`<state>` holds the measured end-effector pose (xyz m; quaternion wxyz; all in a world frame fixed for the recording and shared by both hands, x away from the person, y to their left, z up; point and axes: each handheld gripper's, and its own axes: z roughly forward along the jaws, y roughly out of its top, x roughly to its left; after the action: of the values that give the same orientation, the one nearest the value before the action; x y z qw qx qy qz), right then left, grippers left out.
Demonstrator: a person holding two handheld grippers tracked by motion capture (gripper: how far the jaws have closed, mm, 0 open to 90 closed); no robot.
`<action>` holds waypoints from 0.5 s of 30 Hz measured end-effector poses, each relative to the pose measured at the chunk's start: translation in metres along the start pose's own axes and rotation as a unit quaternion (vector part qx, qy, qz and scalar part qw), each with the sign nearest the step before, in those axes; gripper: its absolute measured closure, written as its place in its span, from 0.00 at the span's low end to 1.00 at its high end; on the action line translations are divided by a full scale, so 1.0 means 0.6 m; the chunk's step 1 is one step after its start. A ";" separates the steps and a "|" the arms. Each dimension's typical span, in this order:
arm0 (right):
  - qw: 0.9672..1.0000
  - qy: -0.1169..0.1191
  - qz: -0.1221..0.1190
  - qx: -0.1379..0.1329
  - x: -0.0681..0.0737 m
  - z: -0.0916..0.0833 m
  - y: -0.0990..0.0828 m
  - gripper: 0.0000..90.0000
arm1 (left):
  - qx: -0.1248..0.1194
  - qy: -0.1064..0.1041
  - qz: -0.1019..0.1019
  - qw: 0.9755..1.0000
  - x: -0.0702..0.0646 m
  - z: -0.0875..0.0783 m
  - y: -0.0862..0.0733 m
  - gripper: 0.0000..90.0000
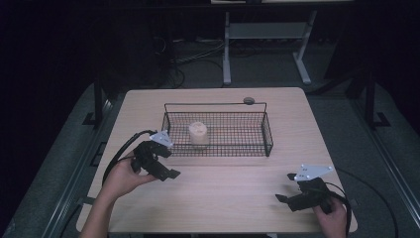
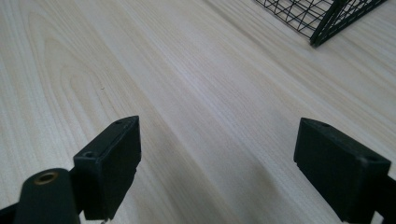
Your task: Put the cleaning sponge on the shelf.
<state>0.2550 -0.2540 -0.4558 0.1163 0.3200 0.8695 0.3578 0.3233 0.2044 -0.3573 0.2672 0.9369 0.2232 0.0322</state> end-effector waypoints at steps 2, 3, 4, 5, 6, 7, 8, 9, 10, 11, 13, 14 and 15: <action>1.000 -0.001 -0.002 0.002 0.000 0.001 0.000 0.16 | -0.002 0.001 -0.003 1.000 -0.003 -0.002 -0.006 0.22; 1.000 -0.005 -0.002 0.002 0.000 -0.001 0.000 0.16 | -0.001 0.001 -0.001 1.000 -0.004 -0.003 -0.008 0.22; 1.000 -0.006 -0.002 0.003 -0.002 -0.002 -0.001 0.16 | 0.001 0.002 0.000 1.000 -0.005 -0.004 -0.011 0.22; 1.000 -0.005 0.000 0.003 -0.002 -0.002 -0.001 0.16 | 0.001 0.003 -0.003 1.000 -0.007 -0.005 -0.013 0.22; 1.000 -0.004 0.001 0.003 -0.003 -0.002 -0.001 0.16 | -0.002 0.005 -0.003 1.000 -0.009 -0.006 -0.016 0.22; 1.000 -0.004 0.000 0.003 -0.002 -0.002 -0.001 0.16 | -0.005 0.006 -0.003 1.000 -0.011 -0.007 -0.018 0.22; 1.000 -0.006 -0.004 0.003 -0.002 -0.002 -0.001 0.16 | -0.005 0.005 -0.002 1.000 -0.013 -0.007 -0.021 0.22; 1.000 -0.006 -0.004 0.002 -0.001 -0.002 0.000 0.16 | -0.008 0.006 -0.004 1.000 -0.016 -0.007 -0.024 0.22; 1.000 -0.006 -0.005 0.002 0.000 -0.003 0.000 0.16 | -0.008 0.006 -0.004 1.000 -0.016 -0.007 -0.024 0.21; 1.000 -0.004 -0.005 0.001 0.000 -0.002 0.000 0.16 | -0.010 0.006 -0.008 1.000 -0.021 -0.006 -0.031 0.21; 1.000 -0.004 -0.004 0.002 0.002 -0.002 0.001 0.16 | -0.009 0.007 -0.006 1.000 -0.026 -0.005 -0.039 0.21; 1.000 -0.005 -0.005 0.002 0.003 -0.002 0.001 0.16 | -0.009 0.007 -0.007 1.000 -0.029 -0.005 -0.042 0.21; 1.000 -0.005 -0.005 0.002 0.003 -0.002 0.001 0.16 | -0.010 0.007 -0.008 1.000 -0.031 -0.005 -0.046 0.21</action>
<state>0.2531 -0.2533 -0.4545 0.1216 0.3177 0.8714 0.3536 0.2947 0.2186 -0.3681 0.2754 0.9320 0.2324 0.0393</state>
